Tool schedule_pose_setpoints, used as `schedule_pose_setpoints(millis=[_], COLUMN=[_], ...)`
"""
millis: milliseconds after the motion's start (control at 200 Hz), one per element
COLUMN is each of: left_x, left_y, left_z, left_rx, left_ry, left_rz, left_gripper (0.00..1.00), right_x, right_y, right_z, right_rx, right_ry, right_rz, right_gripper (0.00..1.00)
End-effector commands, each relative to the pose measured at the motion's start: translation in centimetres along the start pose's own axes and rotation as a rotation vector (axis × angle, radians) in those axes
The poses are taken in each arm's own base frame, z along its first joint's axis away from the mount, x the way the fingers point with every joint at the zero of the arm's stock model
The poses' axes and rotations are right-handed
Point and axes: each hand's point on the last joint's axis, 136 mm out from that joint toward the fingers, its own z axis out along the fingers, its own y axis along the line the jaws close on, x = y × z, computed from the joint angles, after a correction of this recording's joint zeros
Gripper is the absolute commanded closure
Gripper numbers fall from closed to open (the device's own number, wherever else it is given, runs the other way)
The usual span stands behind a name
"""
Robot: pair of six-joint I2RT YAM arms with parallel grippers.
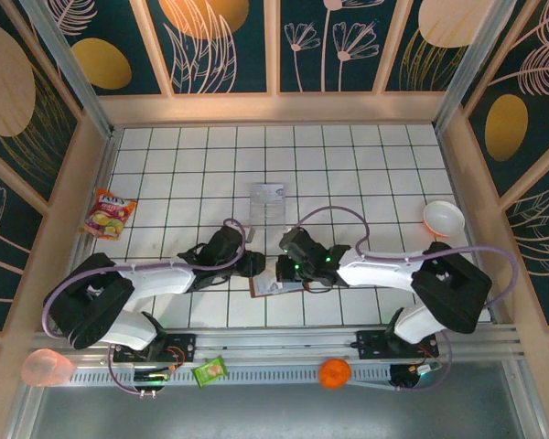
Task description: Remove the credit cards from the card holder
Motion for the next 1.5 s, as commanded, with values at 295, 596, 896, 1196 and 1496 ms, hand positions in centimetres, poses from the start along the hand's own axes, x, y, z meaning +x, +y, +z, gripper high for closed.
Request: schedule_pose_setpoints(millis=[295,596,896,1196,1496], left_x=[4.4,6.1,6.7,6.3,6.0], left_y=[1.7,3.2,4.1,3.9,3.5], left_z=[0.4,1.1,1.1,1.2,1.3], left_rx=[-0.06,-0.122,-0.151,-0.148,-0.132], left_ry=[0.102,0.167,0.181,0.166,0.16], left_rz=[0.006,0.043,0.051,0.047,0.042], left_gripper=[0.48,0.6,0.67,0.67,0.67], right_x=[-0.6,-0.8,0.2,0.2,0.4], right_y=[0.3,-0.6,-0.5,-1.5,-1.0], right_z=[1.2,1.1,1.3,1.2,1.4], right_rx=[-0.016,-0.007,-0.142,-0.194,-0.232], right_ry=[-0.003,-0.005,0.056,0.067,0.084], right_rz=[0.046,0.057,0.078,0.15,0.157], right_gripper=[1.0,1.0,0.91,0.81,0.9])
